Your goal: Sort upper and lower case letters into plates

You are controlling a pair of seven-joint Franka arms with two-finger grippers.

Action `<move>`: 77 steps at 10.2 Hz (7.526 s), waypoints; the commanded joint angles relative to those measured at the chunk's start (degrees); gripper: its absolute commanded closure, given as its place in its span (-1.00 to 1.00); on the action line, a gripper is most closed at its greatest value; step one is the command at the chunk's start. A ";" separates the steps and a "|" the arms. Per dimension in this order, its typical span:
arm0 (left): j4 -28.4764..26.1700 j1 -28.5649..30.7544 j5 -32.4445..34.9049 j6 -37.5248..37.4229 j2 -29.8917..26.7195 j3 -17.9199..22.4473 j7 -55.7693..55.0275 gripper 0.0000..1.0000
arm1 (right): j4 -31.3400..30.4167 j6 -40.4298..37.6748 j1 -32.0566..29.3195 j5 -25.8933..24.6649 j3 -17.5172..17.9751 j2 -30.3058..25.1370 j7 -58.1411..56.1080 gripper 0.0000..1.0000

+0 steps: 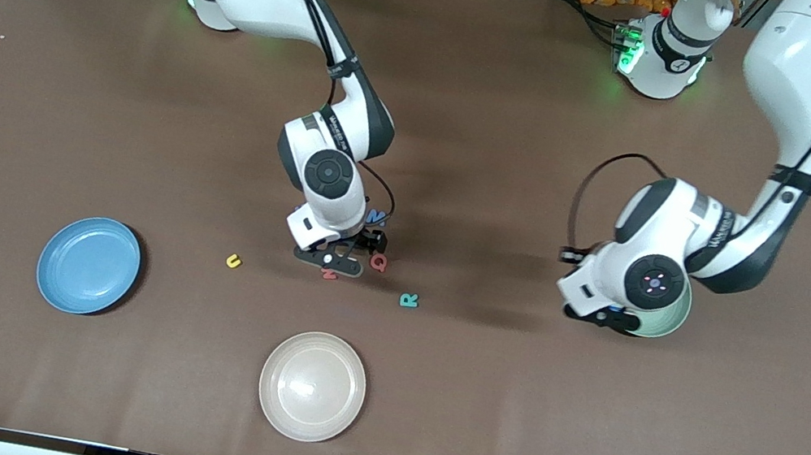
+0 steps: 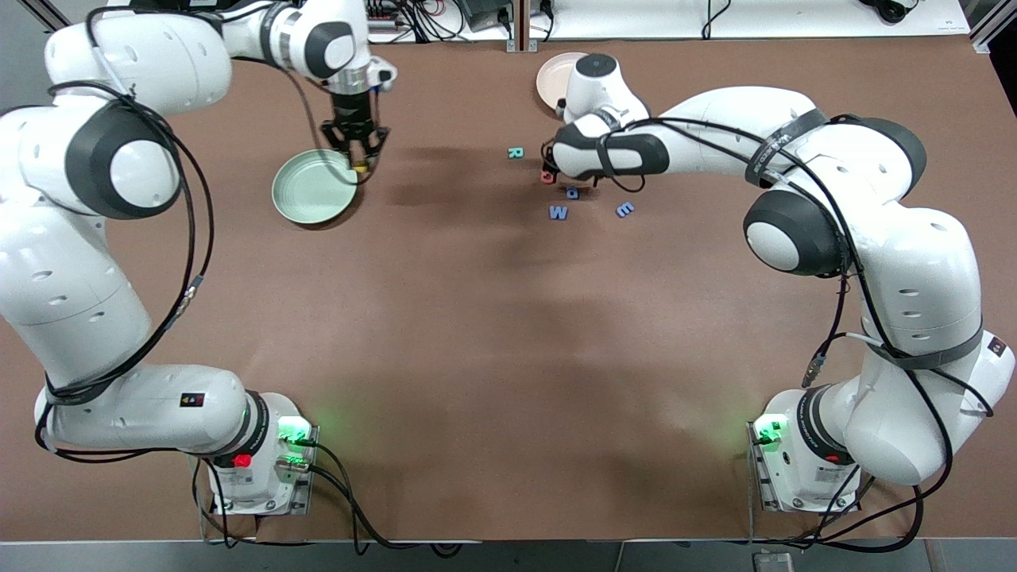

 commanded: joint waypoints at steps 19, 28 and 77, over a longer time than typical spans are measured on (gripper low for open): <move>7.69 -15.52 -9.87 22.50 10.32 -6.12 -59.59 -0.93 | -2.40 -12.99 -12.28 0.54 -0.54 -13.37 -16.60 1.00; 13.85 -32.33 -10.31 39.75 20.08 1.81 -119.65 -0.77 | 1.37 -5.55 -38.65 -8.25 -0.89 -5.74 -44.38 1.00; -22.17 9.04 5.43 20.82 -8.48 -4.78 10.62 0.40 | -10.83 6.16 -22.85 1.50 2.63 -5.37 18.34 0.78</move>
